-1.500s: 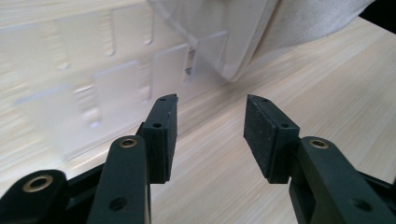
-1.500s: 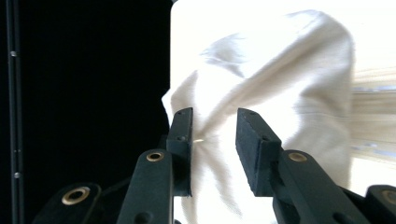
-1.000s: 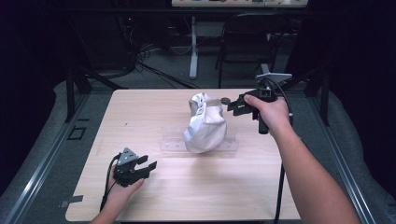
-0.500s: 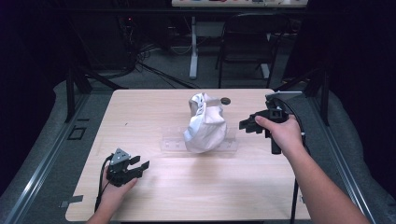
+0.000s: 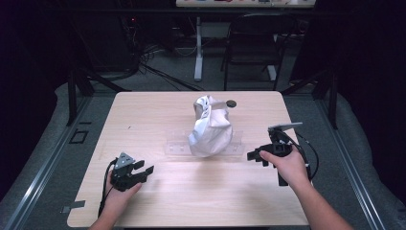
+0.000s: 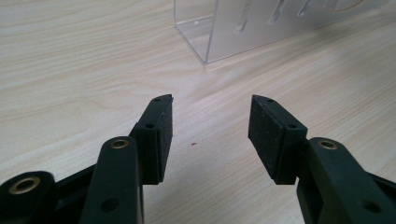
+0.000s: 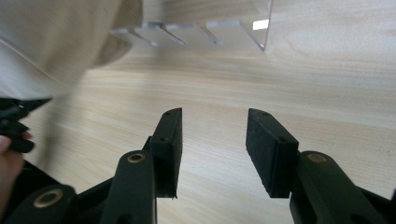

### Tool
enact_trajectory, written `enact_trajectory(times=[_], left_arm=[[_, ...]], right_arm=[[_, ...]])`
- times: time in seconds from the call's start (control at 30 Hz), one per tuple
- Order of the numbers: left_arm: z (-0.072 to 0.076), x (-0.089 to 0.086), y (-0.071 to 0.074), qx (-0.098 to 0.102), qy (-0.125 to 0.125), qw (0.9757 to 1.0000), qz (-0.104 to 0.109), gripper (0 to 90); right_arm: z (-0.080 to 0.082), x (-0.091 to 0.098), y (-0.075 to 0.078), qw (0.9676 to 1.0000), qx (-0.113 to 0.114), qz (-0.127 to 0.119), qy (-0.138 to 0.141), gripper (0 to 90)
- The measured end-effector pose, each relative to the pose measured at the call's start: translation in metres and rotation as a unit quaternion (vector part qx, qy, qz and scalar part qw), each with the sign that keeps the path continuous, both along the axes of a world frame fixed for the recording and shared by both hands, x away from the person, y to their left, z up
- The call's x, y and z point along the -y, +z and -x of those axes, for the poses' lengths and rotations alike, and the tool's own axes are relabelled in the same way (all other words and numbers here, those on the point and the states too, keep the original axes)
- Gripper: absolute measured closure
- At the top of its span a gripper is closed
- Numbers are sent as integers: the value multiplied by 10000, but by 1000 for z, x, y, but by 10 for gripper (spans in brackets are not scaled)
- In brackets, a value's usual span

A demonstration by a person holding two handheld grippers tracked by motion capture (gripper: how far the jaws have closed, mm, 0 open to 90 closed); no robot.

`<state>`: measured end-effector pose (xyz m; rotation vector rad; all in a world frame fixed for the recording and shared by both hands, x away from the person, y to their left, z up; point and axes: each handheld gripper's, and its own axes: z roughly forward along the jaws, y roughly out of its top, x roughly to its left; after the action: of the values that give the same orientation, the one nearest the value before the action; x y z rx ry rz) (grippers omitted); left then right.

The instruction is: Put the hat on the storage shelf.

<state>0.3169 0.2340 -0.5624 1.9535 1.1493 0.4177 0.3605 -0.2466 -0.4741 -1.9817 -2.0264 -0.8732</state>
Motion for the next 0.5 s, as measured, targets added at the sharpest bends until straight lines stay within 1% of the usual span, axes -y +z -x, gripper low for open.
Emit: enact_trajectory(times=[0.03,0.07,0.1,0.13,0.17,0.23,0.27,0.3,0.33,0.37,0.4,0.43,0.47,0.5], left_arm=[[0,0,0,-3,1,10000,4,502],[0,1,0,-14,-11,10000,0,501],[0,1,0,-18,-15,10000,-3,500],[0,1,0,-9,-7,10000,-24,500],[0,1,0,-13,-12,10000,-31,500],[0,1,-1,-12,7,10000,-31,499],[0,1,-1,-23,-26,10000,-41,498],[0,1,-1,-31,-15,10000,-27,499],[0,1,-1,-25,6,10000,-14,499],[-1,1,-1,-16,-11,10000,-27,499],[-1,2,-2,-29,-3,10000,-30,498],[-1,2,-2,-9,20,10000,-11,499],[-1,2,-2,-4,7,10000,-23,499],[-1,3,-2,-3,-3,10000,-20,499]], right_arm=[[2,0,-4,10000,29,35,37,565],[6,-1,-9,10000,75,34,8,564],[9,-1,-15,9999,135,82,66,564],[12,-1,-19,9998,163,66,121,563],[16,-3,-25,9996,252,62,88,562],[24,-4,-33,9991,400,36,111,560],[28,-5,-37,9986,503,35,133,558],[33,-5,-42,9983,583,28,85,557],[37,-5,-46,9978,647,44,110,550],[41,-5,-50,9976,679,29,122,547],[44,-4,-53,9975,666,57,220,545],[48,-4,-59,9967,806,-17,129,544],[53,-4,-63,9961,870,91,61,544],[56,-2,-63,9958,878,225,93,544]])
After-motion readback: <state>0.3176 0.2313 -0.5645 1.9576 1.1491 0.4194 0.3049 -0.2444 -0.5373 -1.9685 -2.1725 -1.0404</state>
